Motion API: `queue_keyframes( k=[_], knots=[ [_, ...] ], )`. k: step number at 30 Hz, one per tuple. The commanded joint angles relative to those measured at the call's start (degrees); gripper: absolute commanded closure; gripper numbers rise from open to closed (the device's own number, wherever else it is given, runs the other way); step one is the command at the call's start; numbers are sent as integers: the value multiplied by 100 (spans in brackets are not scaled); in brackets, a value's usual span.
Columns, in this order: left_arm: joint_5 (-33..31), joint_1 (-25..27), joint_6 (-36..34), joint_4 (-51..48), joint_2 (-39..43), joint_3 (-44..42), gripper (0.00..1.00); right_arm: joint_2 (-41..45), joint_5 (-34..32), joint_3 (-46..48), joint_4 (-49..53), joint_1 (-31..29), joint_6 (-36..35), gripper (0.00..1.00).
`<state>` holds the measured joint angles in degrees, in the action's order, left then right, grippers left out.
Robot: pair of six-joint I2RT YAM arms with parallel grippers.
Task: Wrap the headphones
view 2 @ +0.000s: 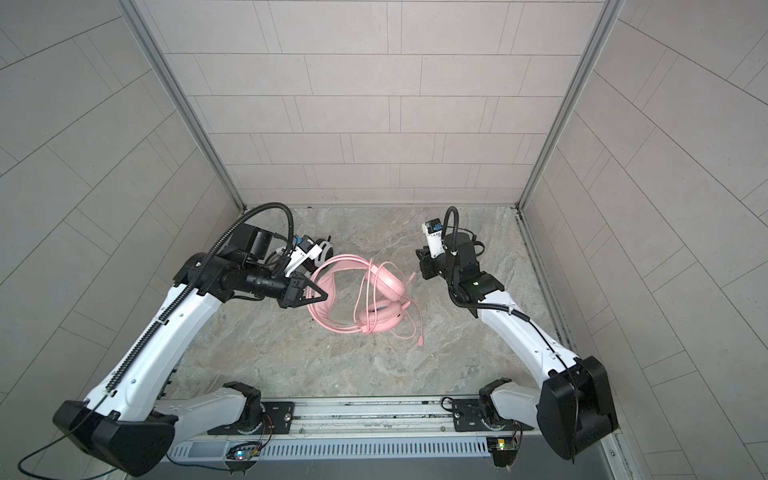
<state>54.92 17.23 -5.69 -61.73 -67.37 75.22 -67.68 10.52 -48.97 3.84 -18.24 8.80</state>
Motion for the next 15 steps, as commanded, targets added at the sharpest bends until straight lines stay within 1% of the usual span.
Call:
queue_keyframes(
  k=[1, 5, 6, 7, 10, 11, 13, 15],
  knots=[
    [456, -99, 80, 424, 97, -27, 100, 251, -567, 371, 507, 197, 515, 64],
    [555, -202, 159, 480, 128, 47, 100, 343, -188, 893, 582, 404, 1176, 57],
    [573, -227, 173, 482, 151, 80, 100, 336, 46, 1034, 473, 415, 1271, 54],
    [590, -277, 189, 485, 176, 110, 100, 314, 540, 1250, 164, 405, 1285, 51],
    [716, -416, 257, 522, 225, 175, 100, 218, 1625, 1998, -770, 370, 1672, 45],
    [775, -462, 286, 534, 237, 191, 100, 217, 1815, 2229, -1112, 312, 1768, 43],
    [865, -533, 340, 564, 233, 193, 100, 286, 1940, 2589, -1612, 130, 1832, 40],
    [919, -575, 422, 654, 239, 171, 100, 403, 1914, 2843, -1956, -100, 1784, 37]
  ],
)
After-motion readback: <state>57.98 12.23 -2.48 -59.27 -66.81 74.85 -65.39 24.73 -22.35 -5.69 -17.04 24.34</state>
